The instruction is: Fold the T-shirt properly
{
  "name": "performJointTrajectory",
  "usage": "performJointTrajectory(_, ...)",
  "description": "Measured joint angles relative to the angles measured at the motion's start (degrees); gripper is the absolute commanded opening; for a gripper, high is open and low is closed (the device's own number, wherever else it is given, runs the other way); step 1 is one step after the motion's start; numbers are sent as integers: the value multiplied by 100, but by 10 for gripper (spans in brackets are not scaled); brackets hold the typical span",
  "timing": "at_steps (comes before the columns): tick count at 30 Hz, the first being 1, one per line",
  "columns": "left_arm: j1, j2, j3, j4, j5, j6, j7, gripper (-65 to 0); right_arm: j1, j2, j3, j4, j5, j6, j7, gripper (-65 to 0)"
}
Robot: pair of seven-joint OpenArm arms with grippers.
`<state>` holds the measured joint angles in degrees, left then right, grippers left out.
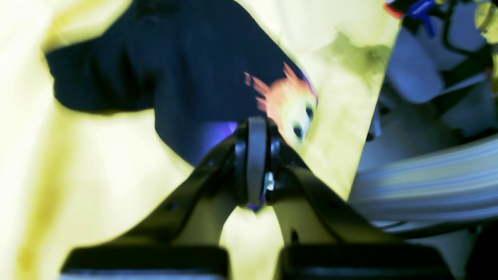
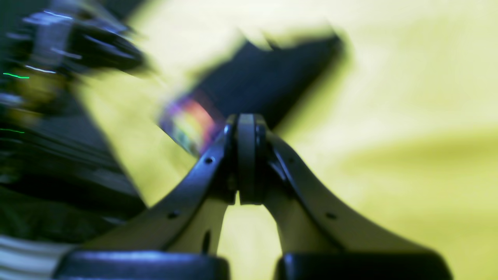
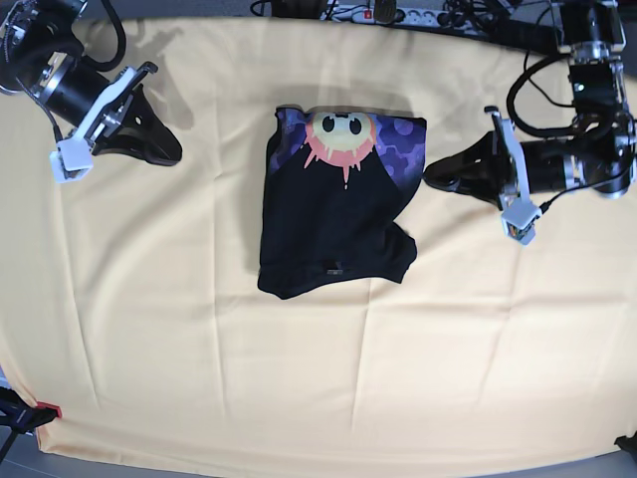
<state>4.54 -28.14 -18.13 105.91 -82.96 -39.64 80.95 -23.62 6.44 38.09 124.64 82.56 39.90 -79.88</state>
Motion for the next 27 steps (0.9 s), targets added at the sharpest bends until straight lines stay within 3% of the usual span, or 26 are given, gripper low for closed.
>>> performJointTrajectory(7, 1963, -15, -1449, 1661, -52, -4, -28, -650, -1318, 9, 1255, 649, 74, 2, 48, -650)
performJointTrajectory(13, 3971, 9, -2378, 2465, -76, 63, -63, -650, -2483, 24, 1805, 782, 66, 2, -96, -650)
performJointTrajectory(17, 5383, 55, -2597, 2426, 96, 212, -131, -650, -3233, 17, 1799, 638, 164, 4, -13, -650)
performJointTrajectory(21, 6544, 518, -2577, 2240, 564, 0, -201, -650, -3930, 70, 1753, -190, 79, 7, -74, -650)
performJointTrajectory(27, 6653, 715, -2500, 887, 791, -15, -997, -650, -3936, 557, 859, -2227, 160, 4, 13, -650)
